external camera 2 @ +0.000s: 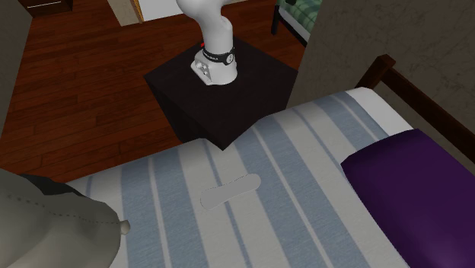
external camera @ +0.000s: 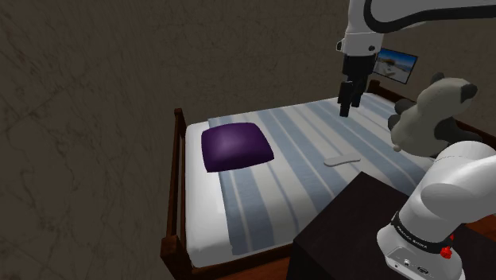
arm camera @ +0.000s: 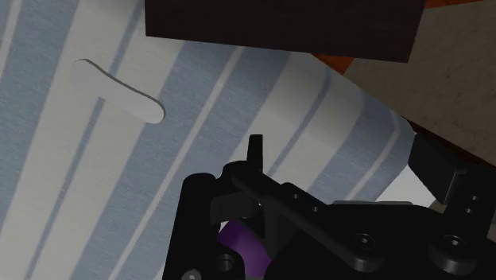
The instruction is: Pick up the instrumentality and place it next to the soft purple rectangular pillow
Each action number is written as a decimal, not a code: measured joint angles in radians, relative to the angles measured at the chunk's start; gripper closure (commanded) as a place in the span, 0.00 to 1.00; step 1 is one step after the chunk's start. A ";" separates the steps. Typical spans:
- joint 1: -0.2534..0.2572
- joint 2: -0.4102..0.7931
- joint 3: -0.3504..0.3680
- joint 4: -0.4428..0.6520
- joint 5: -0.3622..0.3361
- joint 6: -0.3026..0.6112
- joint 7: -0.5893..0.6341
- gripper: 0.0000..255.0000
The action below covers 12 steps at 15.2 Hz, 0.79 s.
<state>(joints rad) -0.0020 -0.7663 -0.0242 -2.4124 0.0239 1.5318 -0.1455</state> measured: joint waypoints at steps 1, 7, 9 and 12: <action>0.000 0.000 0.000 0.000 0.000 0.000 0.000 0.00; -0.006 -0.035 -0.087 -0.143 -0.083 0.118 -0.165 0.00; -0.016 -0.056 -0.130 -0.199 -0.123 0.162 -0.237 0.00; -0.026 -0.040 -0.193 -0.261 -0.181 0.250 -0.337 0.00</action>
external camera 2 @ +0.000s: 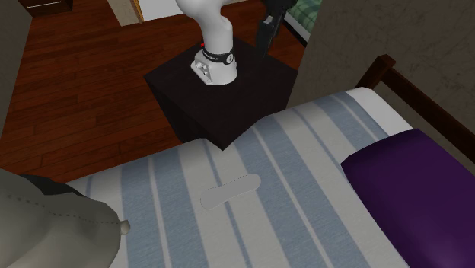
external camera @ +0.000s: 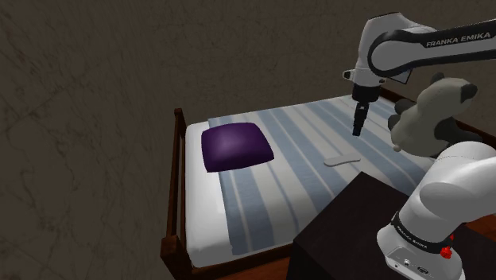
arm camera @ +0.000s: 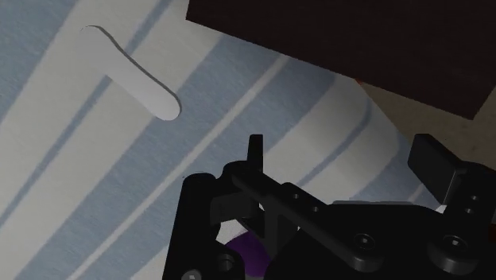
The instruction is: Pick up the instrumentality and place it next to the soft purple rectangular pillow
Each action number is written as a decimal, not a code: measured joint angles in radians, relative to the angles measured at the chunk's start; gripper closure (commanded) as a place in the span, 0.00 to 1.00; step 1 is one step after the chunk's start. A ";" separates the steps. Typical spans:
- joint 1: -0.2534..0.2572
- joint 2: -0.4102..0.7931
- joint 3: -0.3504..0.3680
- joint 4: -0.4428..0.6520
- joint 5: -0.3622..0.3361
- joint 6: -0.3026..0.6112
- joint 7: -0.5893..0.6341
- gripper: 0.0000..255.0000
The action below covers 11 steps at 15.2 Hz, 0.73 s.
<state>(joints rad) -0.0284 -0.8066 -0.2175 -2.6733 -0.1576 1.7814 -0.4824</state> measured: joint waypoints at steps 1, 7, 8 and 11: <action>-0.006 0.005 -0.024 -0.018 -0.022 0.028 -0.036 0.00; -0.033 0.103 -0.175 -0.108 -0.145 0.244 -0.241 0.00; -0.036 0.135 -0.206 -0.116 -0.165 0.288 -0.278 0.00; -0.032 0.230 -0.286 -0.117 -0.206 0.403 -0.381 0.00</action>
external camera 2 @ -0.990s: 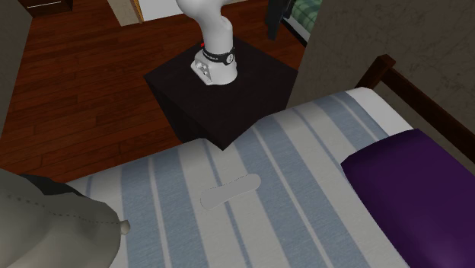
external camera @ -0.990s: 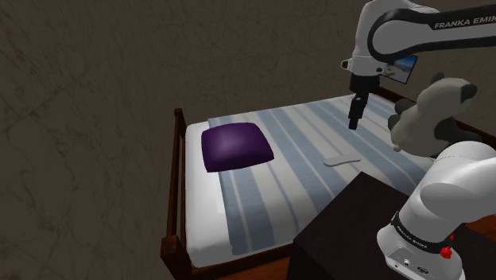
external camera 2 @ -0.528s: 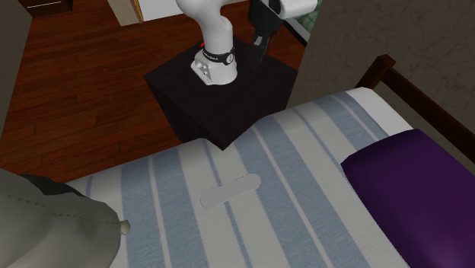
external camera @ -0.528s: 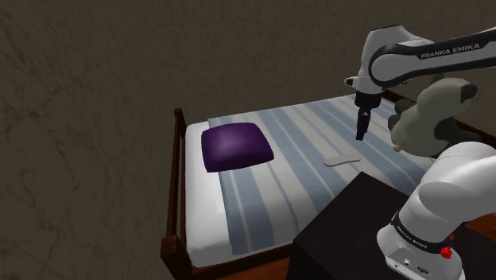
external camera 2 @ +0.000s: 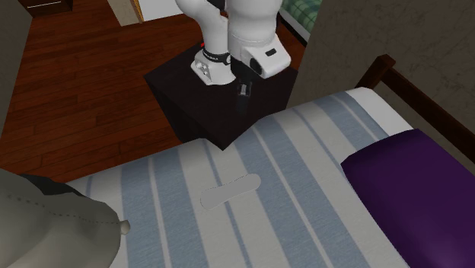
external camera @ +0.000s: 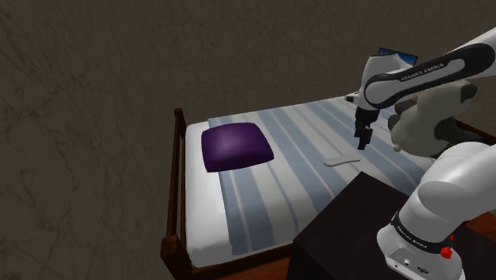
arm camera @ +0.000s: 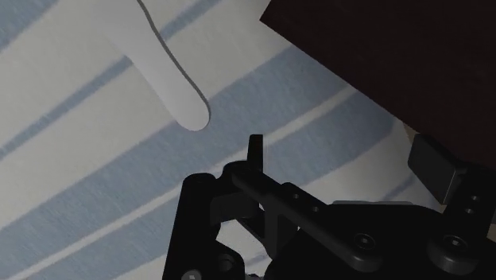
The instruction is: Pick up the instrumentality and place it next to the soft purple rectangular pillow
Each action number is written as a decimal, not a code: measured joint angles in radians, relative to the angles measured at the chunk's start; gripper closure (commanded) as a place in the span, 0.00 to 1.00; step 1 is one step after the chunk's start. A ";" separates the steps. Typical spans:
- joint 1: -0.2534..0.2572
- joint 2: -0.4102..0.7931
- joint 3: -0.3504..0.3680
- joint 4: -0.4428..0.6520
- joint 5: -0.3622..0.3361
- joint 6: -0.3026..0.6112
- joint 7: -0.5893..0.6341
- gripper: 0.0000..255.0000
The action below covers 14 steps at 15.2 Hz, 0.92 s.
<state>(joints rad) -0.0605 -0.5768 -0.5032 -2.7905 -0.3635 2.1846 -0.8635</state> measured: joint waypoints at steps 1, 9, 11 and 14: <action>0.009 0.050 -0.032 0.007 -0.007 0.049 -0.038 0.00; 0.148 0.450 -0.278 0.085 0.142 0.400 -0.442 0.00; 0.194 0.585 -0.306 0.128 0.314 0.470 -0.624 0.00; 0.135 0.767 -0.226 0.201 0.609 0.534 -0.929 0.00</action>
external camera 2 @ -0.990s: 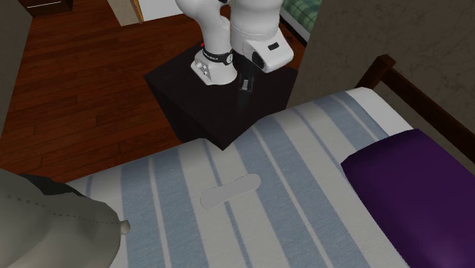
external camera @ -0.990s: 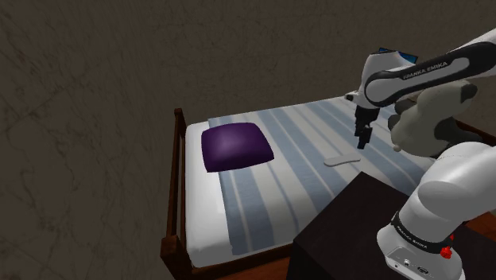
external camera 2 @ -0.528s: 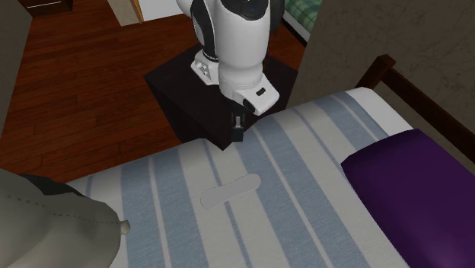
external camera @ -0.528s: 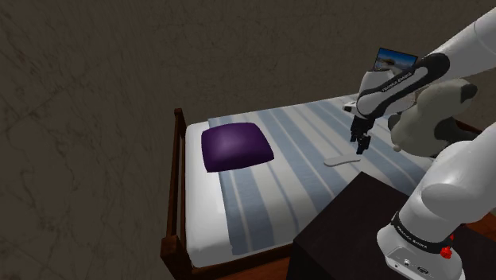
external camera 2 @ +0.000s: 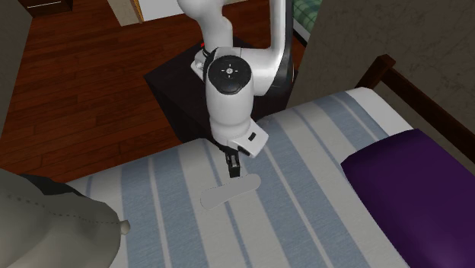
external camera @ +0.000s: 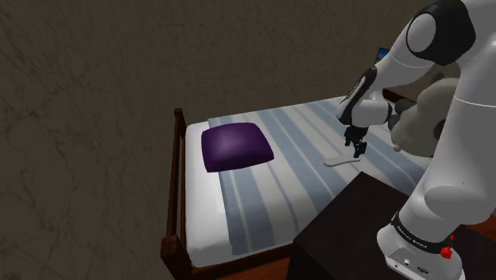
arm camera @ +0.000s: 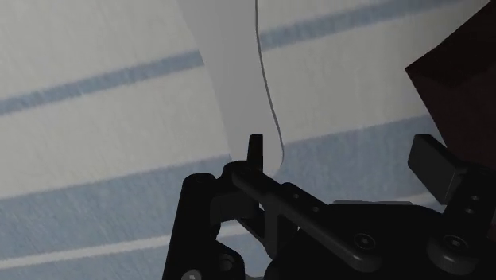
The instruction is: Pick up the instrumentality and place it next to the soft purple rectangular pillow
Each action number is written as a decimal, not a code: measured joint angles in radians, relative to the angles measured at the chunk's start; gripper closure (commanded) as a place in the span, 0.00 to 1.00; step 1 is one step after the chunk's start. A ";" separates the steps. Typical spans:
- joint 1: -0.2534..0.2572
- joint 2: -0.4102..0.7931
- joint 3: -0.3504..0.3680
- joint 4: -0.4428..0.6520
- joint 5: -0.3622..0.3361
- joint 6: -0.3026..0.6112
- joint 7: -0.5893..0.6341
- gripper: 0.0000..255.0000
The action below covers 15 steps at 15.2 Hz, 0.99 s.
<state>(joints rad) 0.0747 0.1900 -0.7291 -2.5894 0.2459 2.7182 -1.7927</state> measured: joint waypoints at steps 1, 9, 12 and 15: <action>-0.046 0.057 0.054 0.033 0.082 0.014 -0.086 0.00; -0.323 0.349 0.332 0.270 0.335 0.072 -0.442 0.00; -0.356 0.391 0.372 0.288 0.367 0.100 -0.472 0.00; -0.385 0.431 0.405 0.309 0.392 0.122 -0.494 0.00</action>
<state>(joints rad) -0.3099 0.6206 -0.3244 -2.2808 0.6379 2.8403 -2.2862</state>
